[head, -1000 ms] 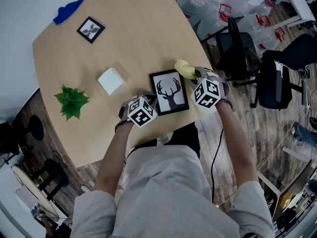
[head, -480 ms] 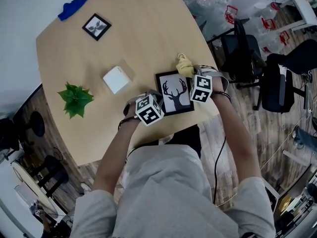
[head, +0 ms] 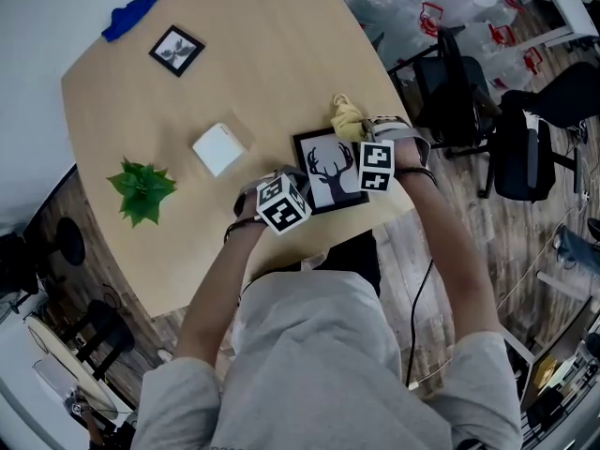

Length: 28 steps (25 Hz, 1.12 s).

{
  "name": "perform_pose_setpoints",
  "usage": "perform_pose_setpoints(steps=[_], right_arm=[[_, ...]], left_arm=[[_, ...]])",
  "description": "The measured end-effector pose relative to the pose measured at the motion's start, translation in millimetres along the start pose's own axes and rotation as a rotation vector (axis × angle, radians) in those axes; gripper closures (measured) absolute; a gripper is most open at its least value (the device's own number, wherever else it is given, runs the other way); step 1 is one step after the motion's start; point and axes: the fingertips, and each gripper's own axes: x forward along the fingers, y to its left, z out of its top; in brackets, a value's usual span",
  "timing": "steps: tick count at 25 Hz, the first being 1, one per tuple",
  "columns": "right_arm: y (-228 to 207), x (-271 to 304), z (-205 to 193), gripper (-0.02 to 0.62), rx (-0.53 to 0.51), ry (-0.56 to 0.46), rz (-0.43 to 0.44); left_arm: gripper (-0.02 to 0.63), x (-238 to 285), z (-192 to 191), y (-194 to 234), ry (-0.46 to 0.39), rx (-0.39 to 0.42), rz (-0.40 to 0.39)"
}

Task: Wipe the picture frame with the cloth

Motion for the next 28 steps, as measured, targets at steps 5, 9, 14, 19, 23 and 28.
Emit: perform_pose_setpoints(steps=[5, 9, 14, 19, 23, 28], right_arm=[[5, -4, 0, 0.516, -0.060, 0.022, -0.031], [10, -8, 0, 0.515, -0.111, 0.051, -0.069], [18, -12, 0, 0.515, -0.116, 0.064, -0.084], [27, -15, -1, 0.515, -0.120, 0.069, -0.085], [34, -18, -1, 0.515, -0.117, 0.072, -0.084], [45, -22, -3, 0.515, -0.105, 0.075, -0.082]], left_arm=[[0.554, 0, 0, 0, -0.001, -0.004, 0.007], [0.554, 0, 0, 1, -0.004, -0.014, 0.011], [0.554, -1, 0, 0, -0.005, -0.015, 0.014], [0.554, 0, 0, 0, -0.006, -0.015, 0.014], [0.554, -1, 0, 1, -0.009, -0.015, 0.016], [0.554, -1, 1, 0, -0.013, -0.012, 0.018]])
